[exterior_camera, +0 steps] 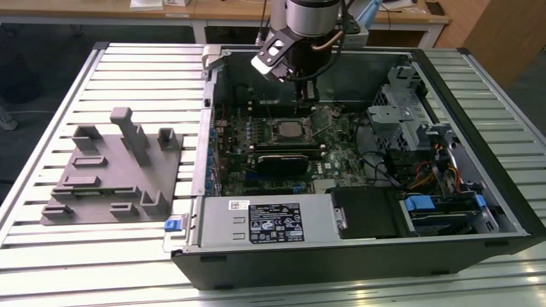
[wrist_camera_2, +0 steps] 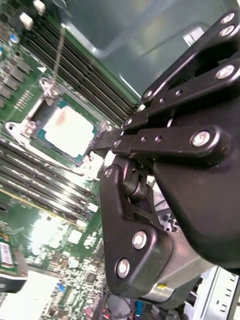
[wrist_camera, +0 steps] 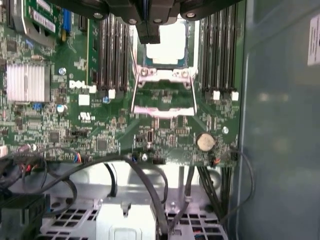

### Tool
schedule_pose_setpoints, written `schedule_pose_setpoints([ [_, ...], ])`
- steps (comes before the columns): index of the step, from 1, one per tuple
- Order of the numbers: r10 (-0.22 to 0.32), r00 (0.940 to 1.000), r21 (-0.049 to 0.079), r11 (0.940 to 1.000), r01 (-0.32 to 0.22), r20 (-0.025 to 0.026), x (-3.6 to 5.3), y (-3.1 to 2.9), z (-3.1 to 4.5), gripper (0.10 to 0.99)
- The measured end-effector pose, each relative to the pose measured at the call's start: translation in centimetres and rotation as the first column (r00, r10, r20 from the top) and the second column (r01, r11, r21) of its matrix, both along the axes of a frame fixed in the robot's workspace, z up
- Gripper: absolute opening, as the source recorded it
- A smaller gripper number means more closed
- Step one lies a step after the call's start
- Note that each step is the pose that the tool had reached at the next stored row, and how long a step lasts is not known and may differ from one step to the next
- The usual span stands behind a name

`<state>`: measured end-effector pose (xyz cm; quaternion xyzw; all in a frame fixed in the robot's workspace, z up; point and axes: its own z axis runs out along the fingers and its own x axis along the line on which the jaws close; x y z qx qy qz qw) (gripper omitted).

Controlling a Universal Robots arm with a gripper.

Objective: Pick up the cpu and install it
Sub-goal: 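Close the cpu cover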

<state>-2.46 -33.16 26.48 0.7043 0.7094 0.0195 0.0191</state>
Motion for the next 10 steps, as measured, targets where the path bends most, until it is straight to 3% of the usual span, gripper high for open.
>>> schedule_pose_setpoints([
  [10,0.000,1.0000,0.000,1.0000,0.000,-0.0001,1.04,0.03,-0.01,0.106],
])
